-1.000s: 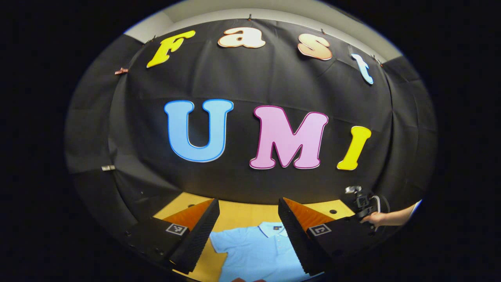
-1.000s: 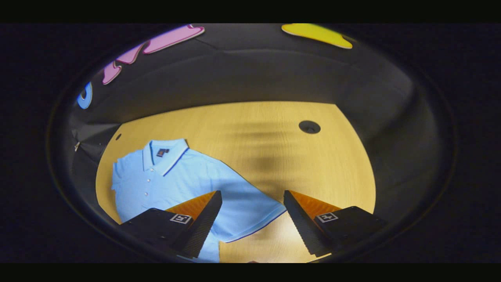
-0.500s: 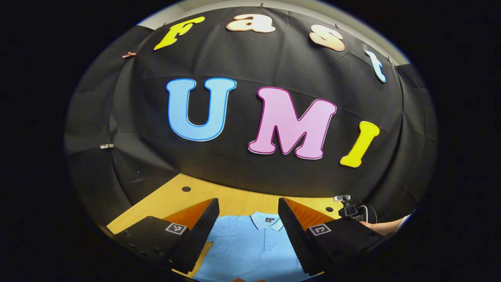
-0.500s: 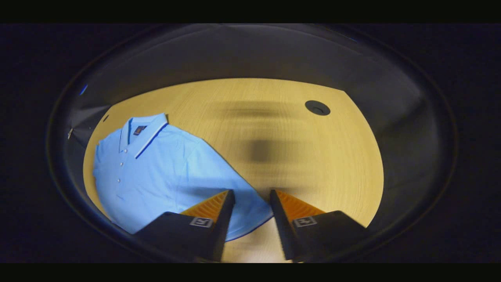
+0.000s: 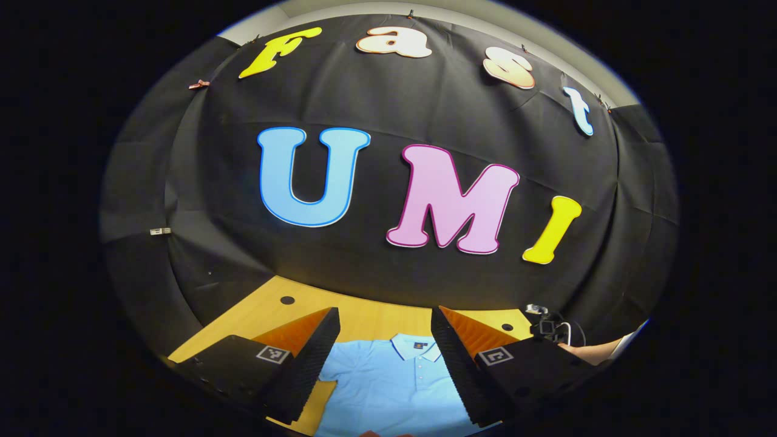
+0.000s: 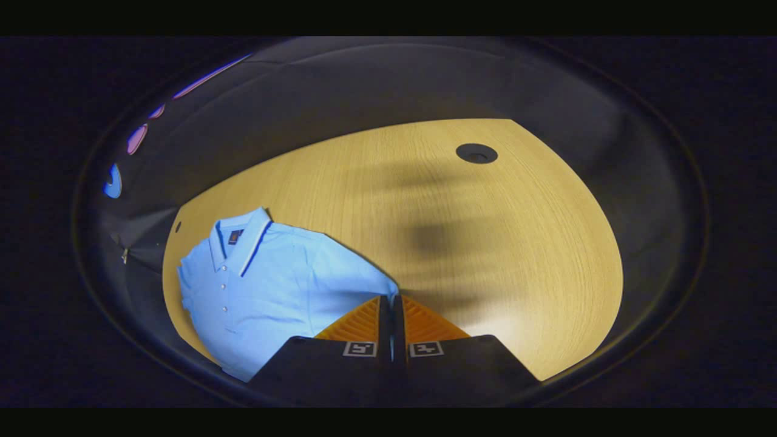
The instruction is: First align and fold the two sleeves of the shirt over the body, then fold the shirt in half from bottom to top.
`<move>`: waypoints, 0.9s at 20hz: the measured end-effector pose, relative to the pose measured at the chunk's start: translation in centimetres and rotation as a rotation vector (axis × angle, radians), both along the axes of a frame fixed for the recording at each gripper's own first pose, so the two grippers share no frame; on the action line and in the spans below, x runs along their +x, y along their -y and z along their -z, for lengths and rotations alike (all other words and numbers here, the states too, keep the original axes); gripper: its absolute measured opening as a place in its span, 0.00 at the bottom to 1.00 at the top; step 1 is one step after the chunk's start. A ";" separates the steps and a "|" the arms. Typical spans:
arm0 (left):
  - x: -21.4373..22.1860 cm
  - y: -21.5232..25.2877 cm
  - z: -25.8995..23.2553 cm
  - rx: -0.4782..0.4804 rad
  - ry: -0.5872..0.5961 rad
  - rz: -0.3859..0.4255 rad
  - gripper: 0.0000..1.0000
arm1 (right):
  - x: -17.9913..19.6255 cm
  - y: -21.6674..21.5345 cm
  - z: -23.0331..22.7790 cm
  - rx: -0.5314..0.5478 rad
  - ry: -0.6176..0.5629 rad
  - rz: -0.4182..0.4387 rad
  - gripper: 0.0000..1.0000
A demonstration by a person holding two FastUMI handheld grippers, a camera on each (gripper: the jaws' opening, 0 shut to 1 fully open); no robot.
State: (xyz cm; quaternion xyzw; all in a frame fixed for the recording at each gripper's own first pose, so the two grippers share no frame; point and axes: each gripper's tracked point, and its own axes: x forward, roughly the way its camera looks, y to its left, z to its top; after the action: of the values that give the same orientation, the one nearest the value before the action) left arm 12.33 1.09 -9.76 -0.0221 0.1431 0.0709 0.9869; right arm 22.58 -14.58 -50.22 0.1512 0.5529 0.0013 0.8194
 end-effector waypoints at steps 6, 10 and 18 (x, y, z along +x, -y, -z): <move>-0.1 -1.7 0.3 -0.024 0.002 0.004 0.96 | 2.0 -8.1 -4.9 0.173 0.105 -0.078 0.10; 0.1 -2.9 1.7 -0.010 -0.028 0.005 0.96 | 1.5 -11.5 -2.7 0.155 0.058 -0.136 0.05; -0.7 -5.1 6.1 0.018 -0.109 -0.015 0.97 | 1.1 -17.1 -2.5 0.317 0.040 -0.169 0.27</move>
State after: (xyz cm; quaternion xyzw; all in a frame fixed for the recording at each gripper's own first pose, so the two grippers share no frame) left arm 11.64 6.15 -15.89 -0.0101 0.1958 0.0806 0.9773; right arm 23.72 2.50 -47.75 0.2315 0.5402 0.1601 0.7931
